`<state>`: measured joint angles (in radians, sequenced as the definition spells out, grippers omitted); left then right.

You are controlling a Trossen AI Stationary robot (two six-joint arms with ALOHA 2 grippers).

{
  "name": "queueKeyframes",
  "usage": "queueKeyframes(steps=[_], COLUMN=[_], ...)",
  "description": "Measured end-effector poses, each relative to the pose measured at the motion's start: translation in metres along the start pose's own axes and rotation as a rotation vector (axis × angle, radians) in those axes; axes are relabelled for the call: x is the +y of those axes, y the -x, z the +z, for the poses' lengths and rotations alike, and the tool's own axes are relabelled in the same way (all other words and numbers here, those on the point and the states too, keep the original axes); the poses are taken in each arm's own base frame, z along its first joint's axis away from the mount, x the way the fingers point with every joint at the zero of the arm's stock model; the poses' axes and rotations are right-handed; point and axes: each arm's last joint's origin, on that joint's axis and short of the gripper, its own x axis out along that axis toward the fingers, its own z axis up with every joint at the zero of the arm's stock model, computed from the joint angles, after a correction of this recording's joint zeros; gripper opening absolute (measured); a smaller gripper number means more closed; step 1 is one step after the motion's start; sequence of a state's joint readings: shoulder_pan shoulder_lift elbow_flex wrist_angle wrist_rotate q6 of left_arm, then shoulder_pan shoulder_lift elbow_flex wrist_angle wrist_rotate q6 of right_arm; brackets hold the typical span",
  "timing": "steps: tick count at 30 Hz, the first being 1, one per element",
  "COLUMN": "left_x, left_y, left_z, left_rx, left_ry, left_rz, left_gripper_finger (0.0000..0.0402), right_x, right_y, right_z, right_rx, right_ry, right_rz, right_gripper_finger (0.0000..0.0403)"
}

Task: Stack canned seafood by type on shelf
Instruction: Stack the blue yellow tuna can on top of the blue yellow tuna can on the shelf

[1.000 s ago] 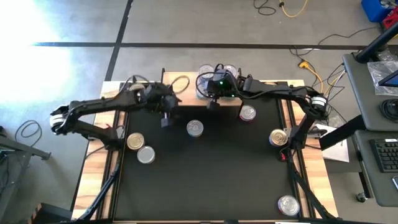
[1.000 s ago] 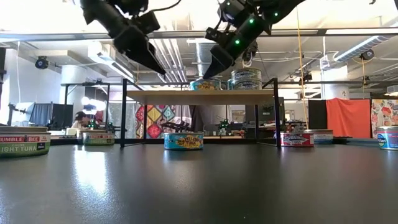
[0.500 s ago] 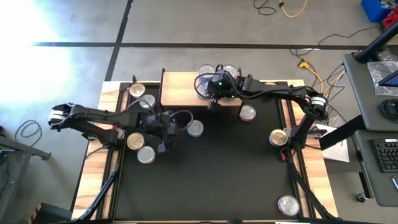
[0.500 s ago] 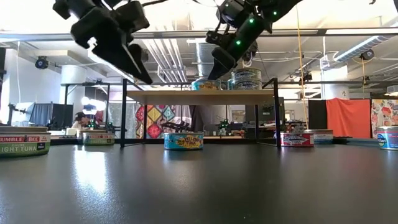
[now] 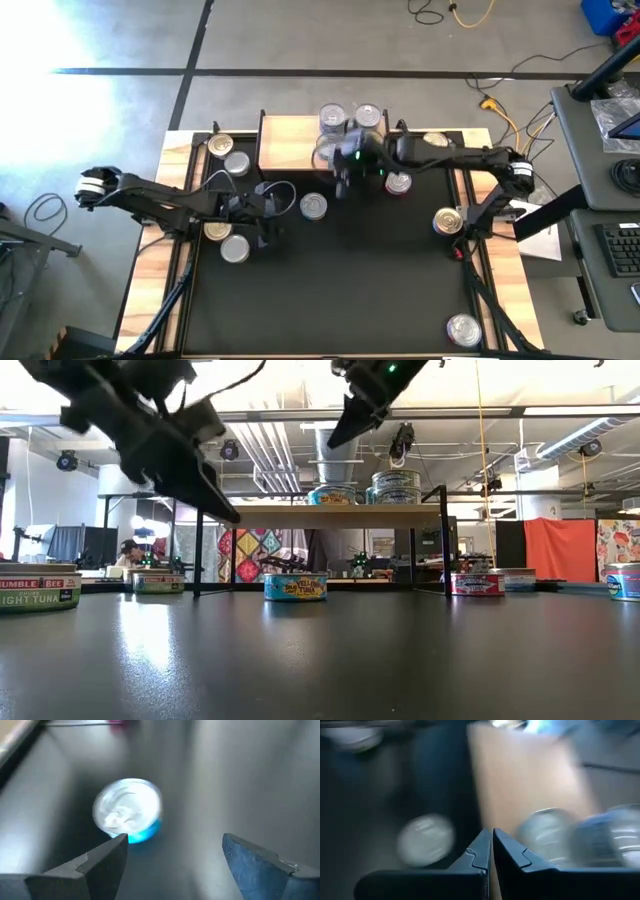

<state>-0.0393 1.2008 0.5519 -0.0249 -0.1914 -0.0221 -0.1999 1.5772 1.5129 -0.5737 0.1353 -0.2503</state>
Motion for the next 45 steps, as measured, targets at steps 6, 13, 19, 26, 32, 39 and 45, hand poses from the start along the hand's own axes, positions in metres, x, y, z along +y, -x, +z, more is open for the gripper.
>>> queueKeyframes(steps=[6,13,19,26,32,39,45], left_x=[0.003,-0.001,-0.005,-0.007,-0.008,-0.003,0.005], left_y=[-0.017,-0.040,-0.065,-0.084,-0.097,-0.103,-0.103], left_z=[-0.024,-0.042,-0.061,-0.075,-0.083,-0.091,-0.092], left_rx=[-0.030,-0.070,-0.005,-0.045,-0.115,-0.115,-0.110], left_ry=[0.019,0.176,0.206,0.222,0.215,0.222,0.216], left_rz=[0.053,0.069,0.075,0.135,0.158,0.207,0.216], left_gripper_finger=[0.0306,0.0325,0.0349,0.0374,0.0387,0.0399,0.0400], right_x=[0.077,0.131,0.137,0.135,0.128,0.128,0.124], right_y=[0.007,-0.008,-0.040,-0.081,-0.118,-0.144,-0.146], right_z=[-0.015,-0.067,-0.112,-0.154,-0.176,-0.176,-0.175], right_rx=[0.164,0.294,0.136,-0.064,-0.131,-0.111,-0.111], right_ry=[0.013,-0.122,-0.328,-0.440,-0.461,-0.442,-0.441], right_rz=[0.181,0.033,-0.187,-0.233,-0.261,-0.283,-0.290], right_gripper_finger=[0.0013,0.0013,0.0013,0.0013,0.0013,0.0013,0.0013])
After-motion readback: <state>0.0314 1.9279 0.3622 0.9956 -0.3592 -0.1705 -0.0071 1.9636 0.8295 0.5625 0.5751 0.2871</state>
